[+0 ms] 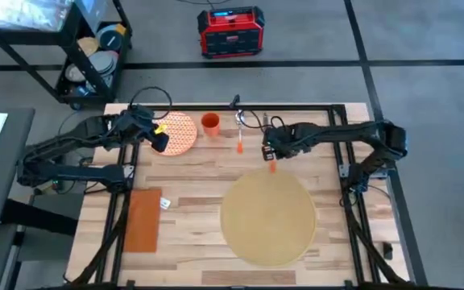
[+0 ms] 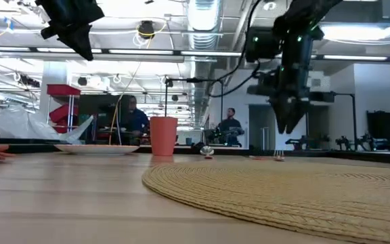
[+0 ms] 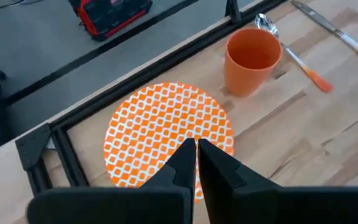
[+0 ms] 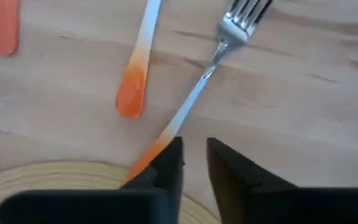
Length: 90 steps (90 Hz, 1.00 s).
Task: Set table place
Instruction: Put the orange fork on the orange table napkin
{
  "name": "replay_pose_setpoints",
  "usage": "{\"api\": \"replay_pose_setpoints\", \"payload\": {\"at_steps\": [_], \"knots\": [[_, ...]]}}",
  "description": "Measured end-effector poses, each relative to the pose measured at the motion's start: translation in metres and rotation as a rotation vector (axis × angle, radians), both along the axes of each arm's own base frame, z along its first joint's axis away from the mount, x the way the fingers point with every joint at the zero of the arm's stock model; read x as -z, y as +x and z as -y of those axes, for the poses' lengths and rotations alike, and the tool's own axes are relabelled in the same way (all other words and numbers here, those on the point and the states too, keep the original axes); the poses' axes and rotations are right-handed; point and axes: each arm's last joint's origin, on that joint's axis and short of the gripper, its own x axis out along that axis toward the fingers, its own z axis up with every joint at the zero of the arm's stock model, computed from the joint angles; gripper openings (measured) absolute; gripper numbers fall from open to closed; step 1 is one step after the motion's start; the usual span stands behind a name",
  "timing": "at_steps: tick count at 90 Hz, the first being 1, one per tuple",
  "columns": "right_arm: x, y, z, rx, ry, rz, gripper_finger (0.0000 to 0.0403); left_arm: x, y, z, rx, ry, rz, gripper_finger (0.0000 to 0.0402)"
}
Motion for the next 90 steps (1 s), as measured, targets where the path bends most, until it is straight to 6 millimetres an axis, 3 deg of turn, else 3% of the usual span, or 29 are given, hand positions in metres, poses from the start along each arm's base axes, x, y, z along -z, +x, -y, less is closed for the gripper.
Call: {"api": "replay_pose_setpoints", "payload": {"at_steps": [23,42,63,84,90], "knots": [[0.026,0.007,0.025,0.127,0.063,0.025,0.0208,0.0,0.0,0.0,0.058,0.026,-0.051,0.0],[0.048,0.009,0.039,0.184,0.099,-0.005,0.0219,0.0,0.0,0.0,0.105,0.051,-0.097,0.0],[0.059,0.017,0.051,0.205,0.167,-0.036,0.0174,0.01,-0.001,-0.007,0.086,0.056,-0.137,0.0],[0.057,0.015,0.058,0.211,0.163,-0.074,0.0025,0.039,-0.001,-0.014,0.035,0.022,-0.186,0.0],[0.057,0.015,0.058,0.21,0.157,-0.08,0.0011,0.044,-0.001,-0.014,0.035,0.011,-0.206,0.0]]}}
